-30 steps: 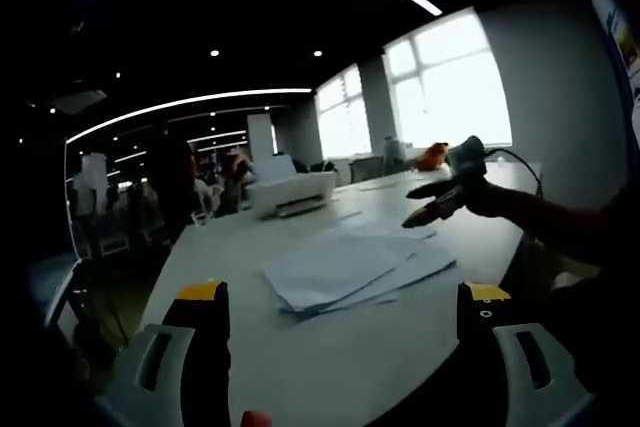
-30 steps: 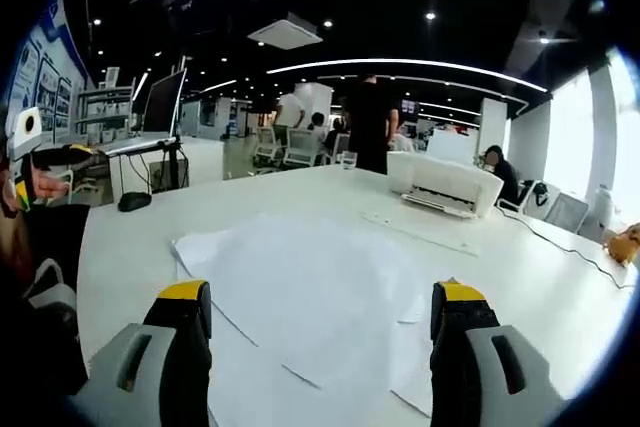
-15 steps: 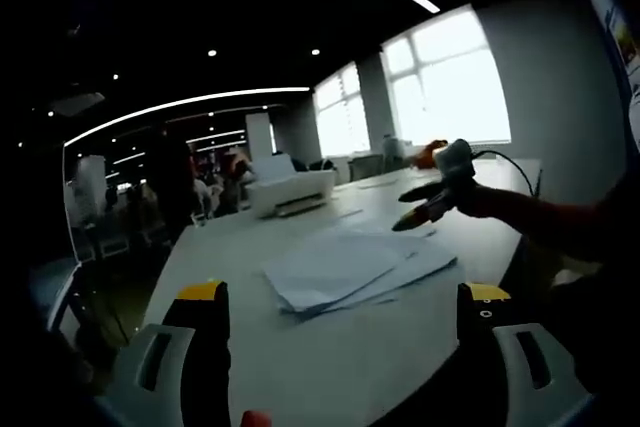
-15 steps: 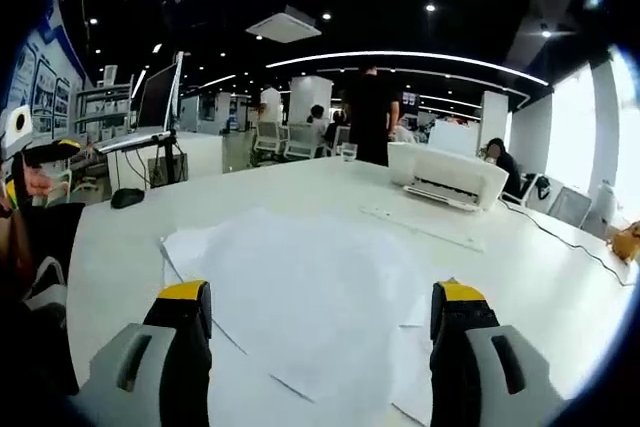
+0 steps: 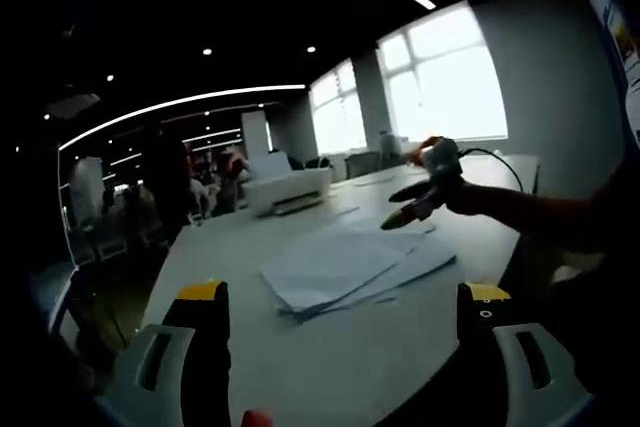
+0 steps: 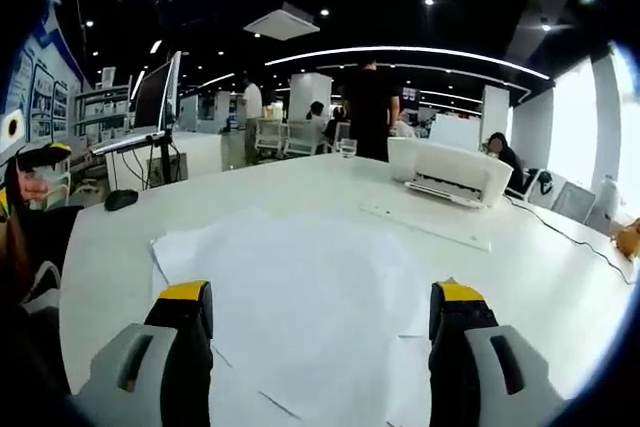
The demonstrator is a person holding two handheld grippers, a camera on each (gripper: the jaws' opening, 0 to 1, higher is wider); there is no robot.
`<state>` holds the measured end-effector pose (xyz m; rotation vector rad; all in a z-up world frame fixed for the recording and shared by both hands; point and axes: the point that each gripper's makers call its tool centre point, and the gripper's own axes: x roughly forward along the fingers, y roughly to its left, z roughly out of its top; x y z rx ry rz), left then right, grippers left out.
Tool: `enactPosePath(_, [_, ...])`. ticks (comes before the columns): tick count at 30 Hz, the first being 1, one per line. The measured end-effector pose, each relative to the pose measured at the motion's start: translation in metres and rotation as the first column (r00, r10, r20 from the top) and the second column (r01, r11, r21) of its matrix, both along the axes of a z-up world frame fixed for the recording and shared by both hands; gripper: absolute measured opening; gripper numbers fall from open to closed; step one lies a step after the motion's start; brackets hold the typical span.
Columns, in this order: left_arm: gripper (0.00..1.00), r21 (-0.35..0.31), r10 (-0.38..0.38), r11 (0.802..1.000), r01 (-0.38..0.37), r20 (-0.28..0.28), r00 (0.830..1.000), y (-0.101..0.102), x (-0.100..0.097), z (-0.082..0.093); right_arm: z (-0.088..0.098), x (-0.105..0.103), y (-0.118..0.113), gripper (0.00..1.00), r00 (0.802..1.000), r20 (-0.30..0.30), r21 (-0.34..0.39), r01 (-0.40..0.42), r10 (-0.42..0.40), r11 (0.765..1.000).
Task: Organize the stack of printing papers by aligning and flattening the scattered papers on the table
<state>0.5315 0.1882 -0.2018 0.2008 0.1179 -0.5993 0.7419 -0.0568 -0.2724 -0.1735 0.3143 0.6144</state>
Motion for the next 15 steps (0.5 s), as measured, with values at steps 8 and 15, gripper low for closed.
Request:
enactPosePath(8, [0.97, 0.008, -0.004, 1.0, 0.004, -0.001, 1.0, -0.001, -0.001, 0.0, 0.012, 0.009, 0.007, 0.82, 1.0, -0.001, 0.102, -0.011, 0.011, 0.995])
enactPosePath(15, [0.97, 0.005, -0.013, 1.0, 0.013, -0.003, 1.0, -0.001, -0.001, 0.001, 0.013, 0.013, 0.012, 0.81, 1.0, -0.004, 0.143, -0.009, 0.01, 0.99])
